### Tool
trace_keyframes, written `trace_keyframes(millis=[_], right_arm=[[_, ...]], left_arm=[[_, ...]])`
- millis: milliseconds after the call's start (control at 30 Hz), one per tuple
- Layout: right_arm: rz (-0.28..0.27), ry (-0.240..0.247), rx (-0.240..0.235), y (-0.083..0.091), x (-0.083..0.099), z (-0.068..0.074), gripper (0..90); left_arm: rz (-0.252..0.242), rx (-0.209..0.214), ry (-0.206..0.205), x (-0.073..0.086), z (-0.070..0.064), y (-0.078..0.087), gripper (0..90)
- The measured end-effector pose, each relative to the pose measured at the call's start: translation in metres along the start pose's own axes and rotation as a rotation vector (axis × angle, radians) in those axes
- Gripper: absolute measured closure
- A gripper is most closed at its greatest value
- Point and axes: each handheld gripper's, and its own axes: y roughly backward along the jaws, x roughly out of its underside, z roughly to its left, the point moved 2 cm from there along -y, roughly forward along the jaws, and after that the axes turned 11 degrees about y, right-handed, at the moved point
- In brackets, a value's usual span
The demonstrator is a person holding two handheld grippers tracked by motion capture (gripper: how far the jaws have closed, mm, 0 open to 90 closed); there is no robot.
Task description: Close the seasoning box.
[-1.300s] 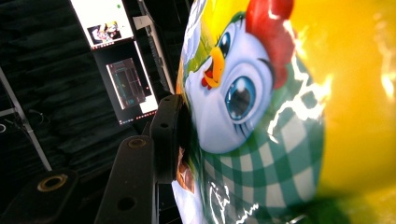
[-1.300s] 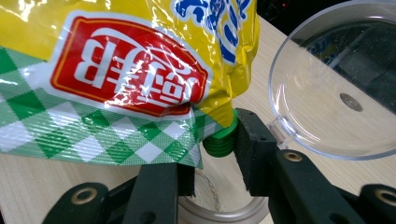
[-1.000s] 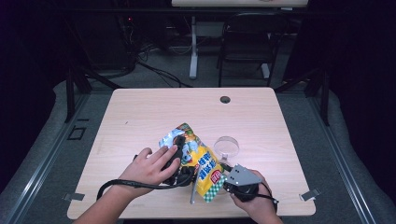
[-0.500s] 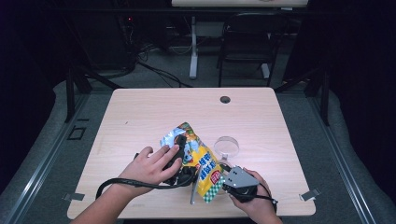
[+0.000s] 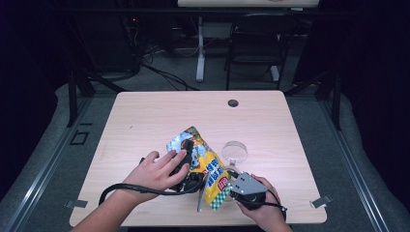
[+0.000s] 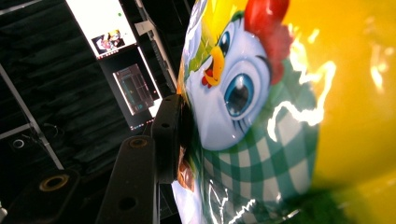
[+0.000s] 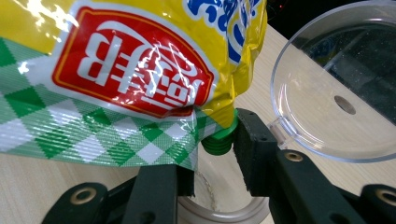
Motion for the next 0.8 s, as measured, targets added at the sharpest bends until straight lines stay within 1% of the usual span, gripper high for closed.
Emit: trace_keyframes(millis=[33, 67, 233, 267, 333, 467, 567, 600, 700, 800], right_arm=[[0.002, 0.002, 0.001, 0.0001, -0.0002, 0.0001, 70.0], [0.002, 0.002, 0.001, 0.0002, -0.0003, 0.0002, 70.0], [0.0, 0.005, 0.004, 0.0002, -0.0005, 0.0002, 70.0], [0.0, 0.005, 0.005, 0.0001, -0.0006, 0.0004, 69.9], [-0.001, 0.006, 0.004, 0.0, -0.0007, 0.0006, 69.9], [0.004, 0.012, 0.0, -0.0001, -0.0007, 0.0009, 69.9], [0.004, 0.015, -0.001, -0.0005, -0.0007, 0.0013, 69.9], [0.004, 0.014, -0.002, -0.0004, -0.0007, 0.0012, 69.9], [0.003, 0.007, -0.004, 0.0, -0.0004, 0.0004, 69.9], [0.007, 0.009, -0.003, 0.0001, -0.0005, 0.0005, 69.9]], left_arm=[[0.004, 0.004, 0.002, 0.0002, -0.0001, 0.0002, 60.6], [0.001, -0.004, 0.005, 0.0003, -0.0003, 0.0003, 60.6], [-0.001, -0.011, -0.016, -0.0005, 0.0023, 0.0011, 60.8], [0.001, -0.005, -0.013, -0.0004, 0.0022, 0.0011, 60.9], [-0.003, -0.013, -0.024, -0.001, 0.0031, 0.0012, 60.9], [-0.003, -0.01, -0.033, -0.0017, 0.0035, 0.0015, 61.1], [-0.005, -0.006, -0.026, -0.0019, 0.0029, 0.0024, 61.4], [-0.005, -0.013, -0.039, -0.0026, 0.0041, 0.0028, 61.5], [-0.006, -0.012, -0.039, -0.0035, 0.0043, 0.0031, 62.7], [0.0, -0.004, -0.035, -0.0038, 0.0035, 0.0027, 63.1]])
